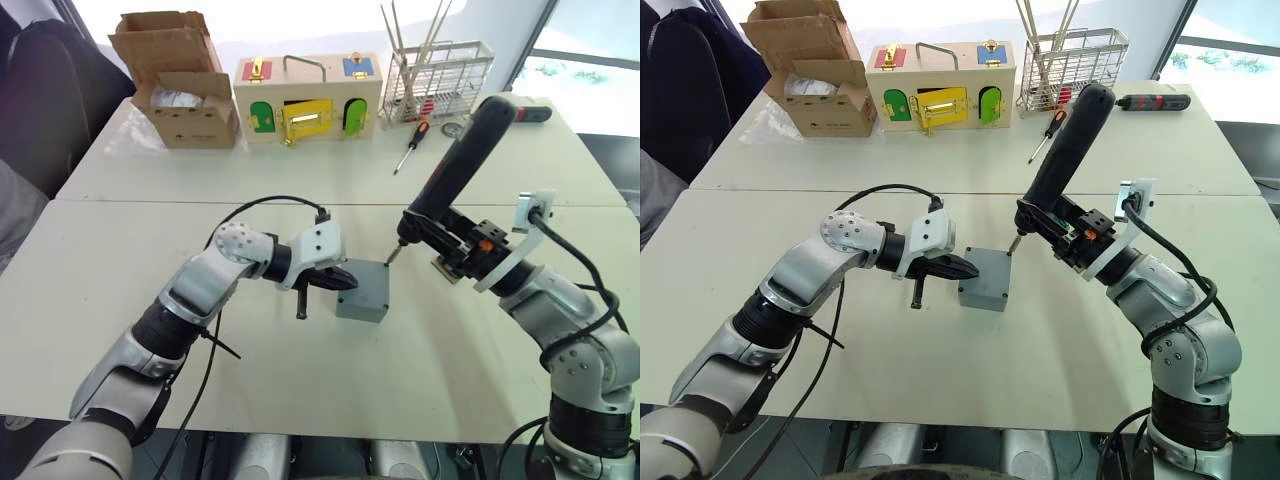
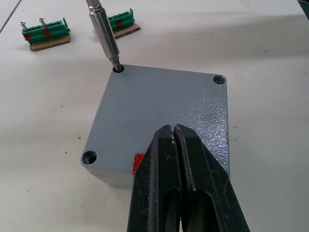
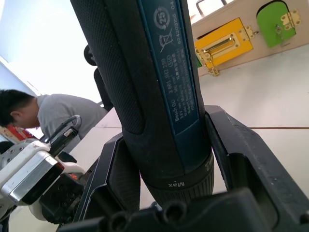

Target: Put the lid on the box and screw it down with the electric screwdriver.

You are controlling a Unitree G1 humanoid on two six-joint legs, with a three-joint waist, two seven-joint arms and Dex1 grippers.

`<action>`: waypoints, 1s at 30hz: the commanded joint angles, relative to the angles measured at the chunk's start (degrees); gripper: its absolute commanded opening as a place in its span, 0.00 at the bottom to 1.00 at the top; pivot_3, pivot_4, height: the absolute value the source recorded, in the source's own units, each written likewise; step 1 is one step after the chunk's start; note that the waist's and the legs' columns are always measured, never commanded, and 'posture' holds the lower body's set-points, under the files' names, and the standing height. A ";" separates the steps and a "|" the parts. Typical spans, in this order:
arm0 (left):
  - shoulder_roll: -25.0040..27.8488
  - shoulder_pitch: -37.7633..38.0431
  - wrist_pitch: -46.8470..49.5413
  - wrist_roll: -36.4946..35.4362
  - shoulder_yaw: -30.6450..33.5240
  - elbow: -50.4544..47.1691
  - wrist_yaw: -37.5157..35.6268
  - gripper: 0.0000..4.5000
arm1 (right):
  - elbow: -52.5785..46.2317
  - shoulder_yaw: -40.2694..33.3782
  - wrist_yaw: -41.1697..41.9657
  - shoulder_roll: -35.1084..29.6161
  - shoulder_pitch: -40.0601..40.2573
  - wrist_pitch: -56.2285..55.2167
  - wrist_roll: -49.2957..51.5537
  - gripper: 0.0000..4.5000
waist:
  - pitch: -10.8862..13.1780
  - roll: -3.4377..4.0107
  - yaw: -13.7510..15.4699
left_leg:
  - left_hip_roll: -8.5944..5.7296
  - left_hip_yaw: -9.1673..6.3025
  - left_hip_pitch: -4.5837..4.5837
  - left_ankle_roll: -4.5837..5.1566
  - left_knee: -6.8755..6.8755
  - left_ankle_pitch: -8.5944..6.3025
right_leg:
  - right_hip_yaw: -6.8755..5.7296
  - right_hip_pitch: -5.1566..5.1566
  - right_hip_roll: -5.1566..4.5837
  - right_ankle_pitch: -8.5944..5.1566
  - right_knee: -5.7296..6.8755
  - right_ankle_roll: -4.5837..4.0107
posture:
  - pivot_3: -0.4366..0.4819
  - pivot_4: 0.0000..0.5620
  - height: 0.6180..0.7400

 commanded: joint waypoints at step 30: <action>-0.64 3.56 -1.55 5.03 -2.33 0.95 1.98 0.00 | 0.95 13.95 6.93 -4.95 3.56 -5.73 -8.48 0.39 | -1.38 -0.86 0.15 | 0.10 -0.05 1.25 0.29 -0.28 -0.21 | -0.02 1.29 0.08 -0.05 -0.35 0.00 | 0.48 0.27 0.92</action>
